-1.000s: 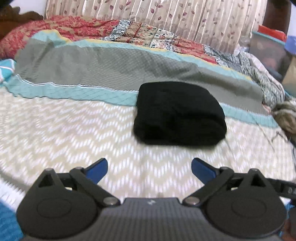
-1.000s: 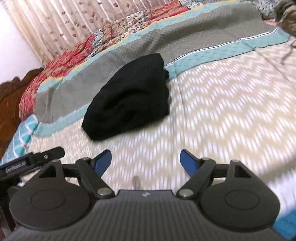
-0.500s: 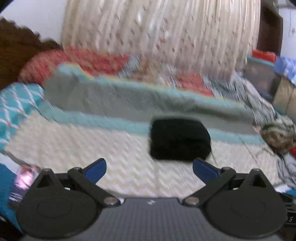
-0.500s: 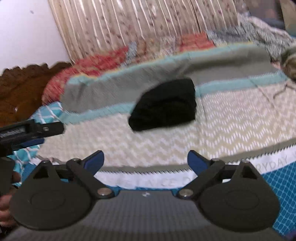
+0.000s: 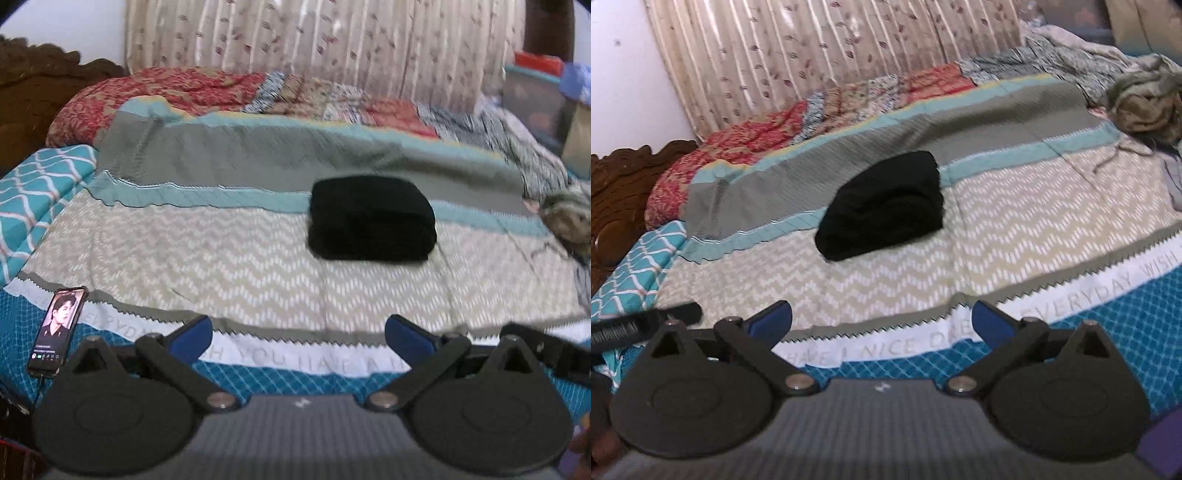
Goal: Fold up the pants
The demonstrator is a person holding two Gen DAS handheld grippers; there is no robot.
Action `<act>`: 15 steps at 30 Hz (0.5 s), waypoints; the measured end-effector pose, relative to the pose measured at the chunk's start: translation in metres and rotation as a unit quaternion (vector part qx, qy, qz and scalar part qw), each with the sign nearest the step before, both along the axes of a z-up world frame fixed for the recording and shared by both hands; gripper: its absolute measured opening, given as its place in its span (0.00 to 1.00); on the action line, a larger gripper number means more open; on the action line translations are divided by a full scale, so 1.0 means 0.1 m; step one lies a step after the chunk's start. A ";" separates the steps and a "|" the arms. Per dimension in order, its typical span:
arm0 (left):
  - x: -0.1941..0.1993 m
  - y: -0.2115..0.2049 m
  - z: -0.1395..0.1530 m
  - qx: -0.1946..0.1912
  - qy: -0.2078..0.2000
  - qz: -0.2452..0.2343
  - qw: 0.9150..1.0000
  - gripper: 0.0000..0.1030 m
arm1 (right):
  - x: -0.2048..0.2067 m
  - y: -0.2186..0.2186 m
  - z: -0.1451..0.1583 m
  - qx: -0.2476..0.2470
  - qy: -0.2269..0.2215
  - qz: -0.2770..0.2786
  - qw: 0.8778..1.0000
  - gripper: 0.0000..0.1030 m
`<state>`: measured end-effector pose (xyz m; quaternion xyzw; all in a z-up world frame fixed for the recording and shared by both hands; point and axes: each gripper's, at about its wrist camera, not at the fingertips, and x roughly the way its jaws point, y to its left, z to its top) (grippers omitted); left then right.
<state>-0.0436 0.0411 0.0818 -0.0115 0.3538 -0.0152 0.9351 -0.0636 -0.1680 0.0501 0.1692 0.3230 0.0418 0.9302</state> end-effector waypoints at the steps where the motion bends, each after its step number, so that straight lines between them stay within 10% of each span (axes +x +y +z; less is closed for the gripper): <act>1: -0.01 -0.03 -0.02 0.005 0.002 -0.002 1.000 1.00 | 0.00 -0.01 -0.01 0.001 0.004 -0.003 1.000 1.00; 15: 0.01 -0.11 -0.16 0.036 0.032 0.012 0.999 1.00 | 0.02 -0.01 -0.14 0.026 0.049 0.012 0.998 1.00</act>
